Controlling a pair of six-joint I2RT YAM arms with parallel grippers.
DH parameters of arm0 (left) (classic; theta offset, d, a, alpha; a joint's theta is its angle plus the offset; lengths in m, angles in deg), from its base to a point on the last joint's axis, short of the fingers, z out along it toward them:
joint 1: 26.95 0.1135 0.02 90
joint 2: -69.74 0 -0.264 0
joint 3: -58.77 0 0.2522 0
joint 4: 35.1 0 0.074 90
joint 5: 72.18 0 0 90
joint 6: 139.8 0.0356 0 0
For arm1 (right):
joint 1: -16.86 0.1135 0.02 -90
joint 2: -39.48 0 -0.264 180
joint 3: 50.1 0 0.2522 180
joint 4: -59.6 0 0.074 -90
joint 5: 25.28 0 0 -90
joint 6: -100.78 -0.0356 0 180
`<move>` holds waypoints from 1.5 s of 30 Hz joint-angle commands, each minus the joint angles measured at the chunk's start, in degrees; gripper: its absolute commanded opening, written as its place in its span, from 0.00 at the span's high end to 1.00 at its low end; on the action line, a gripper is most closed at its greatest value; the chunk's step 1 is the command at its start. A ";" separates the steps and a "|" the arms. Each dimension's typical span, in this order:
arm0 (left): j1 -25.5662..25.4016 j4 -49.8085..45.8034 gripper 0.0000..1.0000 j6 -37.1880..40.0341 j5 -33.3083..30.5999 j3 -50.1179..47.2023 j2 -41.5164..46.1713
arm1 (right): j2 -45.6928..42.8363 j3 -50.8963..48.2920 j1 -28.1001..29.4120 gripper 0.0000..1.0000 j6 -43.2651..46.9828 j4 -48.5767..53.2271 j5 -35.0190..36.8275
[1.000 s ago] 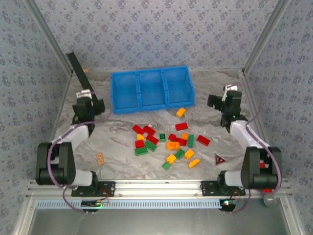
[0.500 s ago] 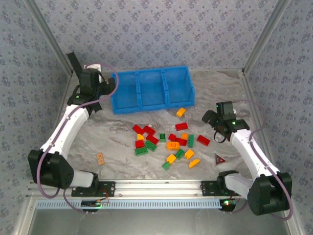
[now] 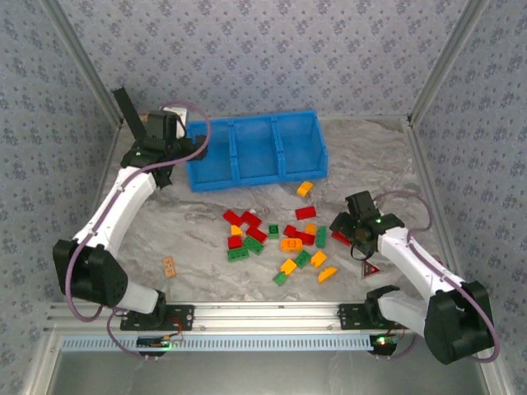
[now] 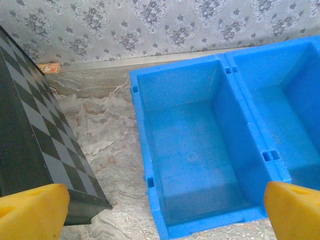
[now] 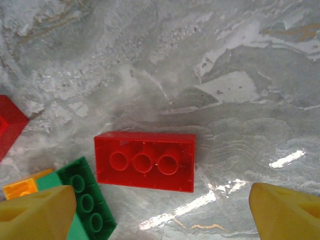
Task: Sort the legos into containers by color
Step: Pick up the lego from the middle-right of the table.
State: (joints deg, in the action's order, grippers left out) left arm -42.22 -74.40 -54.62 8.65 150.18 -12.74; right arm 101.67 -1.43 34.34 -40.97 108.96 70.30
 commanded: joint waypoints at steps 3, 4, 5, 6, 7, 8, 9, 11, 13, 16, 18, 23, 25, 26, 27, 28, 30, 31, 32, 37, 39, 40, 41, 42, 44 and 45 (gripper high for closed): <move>-0.38 -1.33 0.00 1.35 3.21 1.98 0.02 | 1.73 -1.95 0.46 0.06 0.25 -5.00 -0.98; -0.47 -1.27 0.00 1.33 3.39 2.08 0.00 | 2.31 -2.04 0.37 0.06 0.71 -5.69 -1.14; -0.48 -1.32 0.00 1.31 3.54 2.07 -0.03 | 3.09 -2.05 0.19 0.06 1.19 -6.27 -1.38; -0.55 -1.38 0.00 1.32 3.58 2.08 0.03 | 3.98 -1.91 0.11 0.06 1.58 -6.69 -1.71; -0.55 -1.38 0.00 1.32 3.56 2.11 -0.01 | 5.09 -1.74 0.02 0.06 2.12 -7.29 -2.02; -0.56 -1.52 0.00 1.33 3.58 2.16 -0.06 | 6.19 -1.54 -0.11 0.05 2.63 -7.72 -2.26; -0.64 -1.73 0.00 1.31 3.47 2.25 -0.05 | 7.16 -1.40 -0.12 0.05 2.87 -8.01 -2.31; -0.81 -2.03 0.00 1.43 3.31 2.50 -0.22 | 8.95 -1.08 -0.30 0.06 3.43 -8.64 -2.48; -0.99 -2.47 0.00 1.64 3.01 2.81 -0.12 | 10.35 -0.99 -0.59 0.08 3.68 -9.26 -2.75; -1.30 -2.93 0.00 1.95 2.45 3.21 0.03 | 11.86 -0.99 -1.21 0.11 4.25 -10.00 -2.86; -1.34 -3.06 0.00 2.08 2.23 3.30 -0.02 | 12.82 -0.90 -1.50 0.15 4.74 -10.48 -2.93; -1.61 -3.61 0.00 2.22 2.02 3.51 -0.23 | 15.25 0.04 -2.13 0.23 6.50 -10.64 -2.73; -1.77 -4.17 0.00 2.50 1.73 3.61 -0.16 | 16.37 0.64 -2.32 0.31 7.44 -10.65 -2.86; -1.94 -4.45 0.00 2.58 1.52 3.65 -0.11 | 16.91 1.04 -2.44 0.35 8.04 -10.59 -2.97; -2.04 -4.61 0.00 2.71 1.21 3.70 0.10 | 17.55 1.49 -2.54 0.38 8.60 -10.48 -3.10; -2.18 -4.91 0.00 2.81 1.03 3.67 0.14 | 18.10 1.95 -2.70 0.41 9.26 -10.41 -3.21; -2.40 -5.52 0.00 3.06 0.63 3.68 0.60 | 19.37 3.20 -2.73 0.44 10.82 -9.93 -3.63; -2.48 -5.82 0.00 3.15 0.41 3.57 0.74 | 19.90 3.83 -2.73 0.45 11.52 -9.38 -3.87; -2.66 -6.19 0.00 3.26 0.15 3.65 0.93 | 20.24 4.75 -2.71 0.47 12.66 -8.63 -4.08; -4.33 -8.50 0.00 2.40 -0.08 3.04 2.68 | 20.09 12.08 -1.50 0.49 20.41 -2.44 -2.87; -5.88 -8.99 0.00 1.54 1.35 1.87 3.77 | 20.22 16.95 -0.77 0.49 24.41 0.81 -1.45; -6.79 -9.40 0.00 1.34 1.28 1.45 4.14 | 20.48 19.20 -0.55 0.50 25.71 1.87 -0.87; -8.18 -9.92 0.00 1.23 0.55 1.01 4.50 | 20.89 21.70 -0.30 0.49 27.72 2.51 -0.50; -9.65 -10.60 0.00 0.94 -0.33 0.62 4.80 | 21.48 24.31 -0.01 0.50 29.50 2.79 -0.20; -12.16 -12.28 0.00 0.24 -0.65 -0.15 5.13 | 23.03 29.02 0.55 0.49 32.68 2.75 -0.05; -13.38 -13.02 0.00 -0.67 -0.81 -0.78 5.41 | 24.08 31.55 0.80 0.49 34.60 2.30 -0.15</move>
State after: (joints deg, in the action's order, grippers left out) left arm -52.87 -83.55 -53.46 8.81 151.07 -9.16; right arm 123.51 24.15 34.34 -14.78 109.13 68.58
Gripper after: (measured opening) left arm 0.997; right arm 0.610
